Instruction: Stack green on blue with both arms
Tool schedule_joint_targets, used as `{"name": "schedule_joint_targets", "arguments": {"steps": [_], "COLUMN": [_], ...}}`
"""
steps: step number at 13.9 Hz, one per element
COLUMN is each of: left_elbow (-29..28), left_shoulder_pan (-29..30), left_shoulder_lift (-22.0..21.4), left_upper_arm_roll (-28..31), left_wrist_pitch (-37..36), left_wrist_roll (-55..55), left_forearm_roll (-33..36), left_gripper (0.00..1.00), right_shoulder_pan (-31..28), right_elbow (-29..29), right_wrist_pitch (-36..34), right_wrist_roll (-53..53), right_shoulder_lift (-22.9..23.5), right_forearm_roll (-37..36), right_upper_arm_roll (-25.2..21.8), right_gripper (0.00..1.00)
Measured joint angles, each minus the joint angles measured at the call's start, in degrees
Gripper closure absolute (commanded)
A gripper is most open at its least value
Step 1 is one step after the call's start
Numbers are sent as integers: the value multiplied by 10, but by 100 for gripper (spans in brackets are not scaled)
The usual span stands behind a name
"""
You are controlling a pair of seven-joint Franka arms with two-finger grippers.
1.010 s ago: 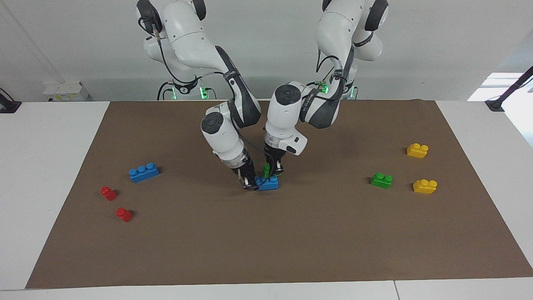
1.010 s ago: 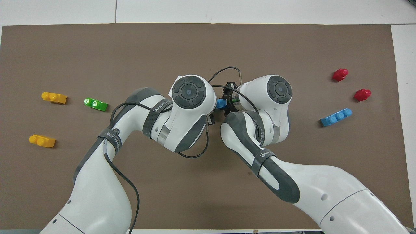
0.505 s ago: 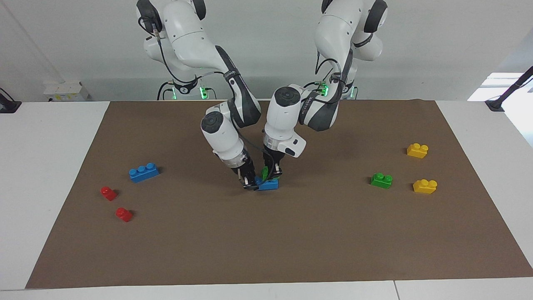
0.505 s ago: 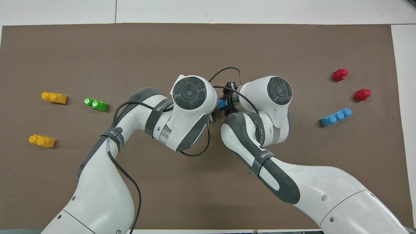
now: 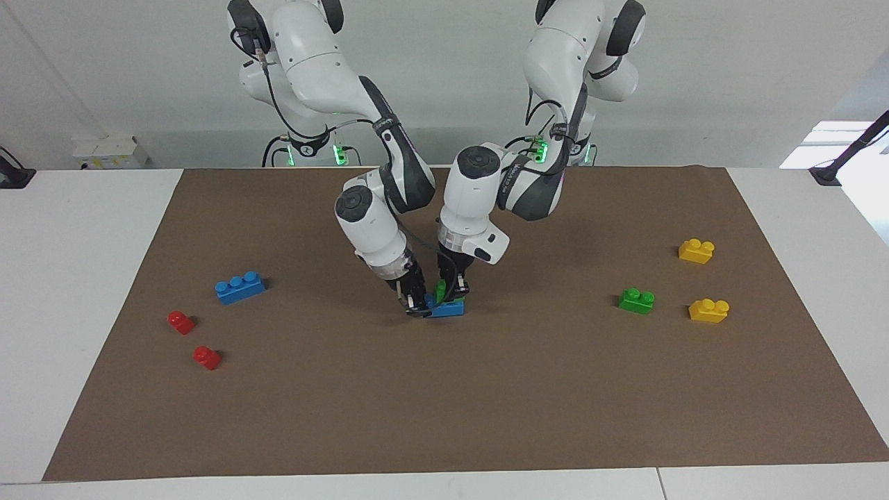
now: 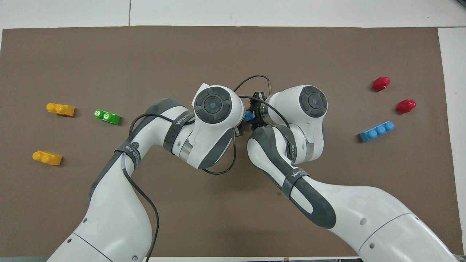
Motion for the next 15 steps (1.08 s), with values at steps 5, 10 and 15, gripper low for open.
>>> {"name": "schedule_joint_targets", "arguments": {"steps": [5,10,15], "left_elbow": [-3,-13,-19], "left_shoulder_pan": [0,-5,-5], "left_shoulder_lift": [0,2,1], "left_upper_arm_roll": [0,0,0], "left_wrist_pitch": [3,20,29], "left_wrist_roll": [0,1,1], "left_forearm_roll": [6,27,31], "left_gripper": [100,100,100], "right_shoulder_pan": [0,0,0], "right_elbow": [0,0,0], "right_wrist_pitch": [1,2,3], "right_wrist_roll": [0,-5,-5], "right_shoulder_lift": [0,0,0], "right_forearm_roll": [0,0,0], "right_upper_arm_roll": [0,0,-1], "right_gripper": [100,100,100]}}
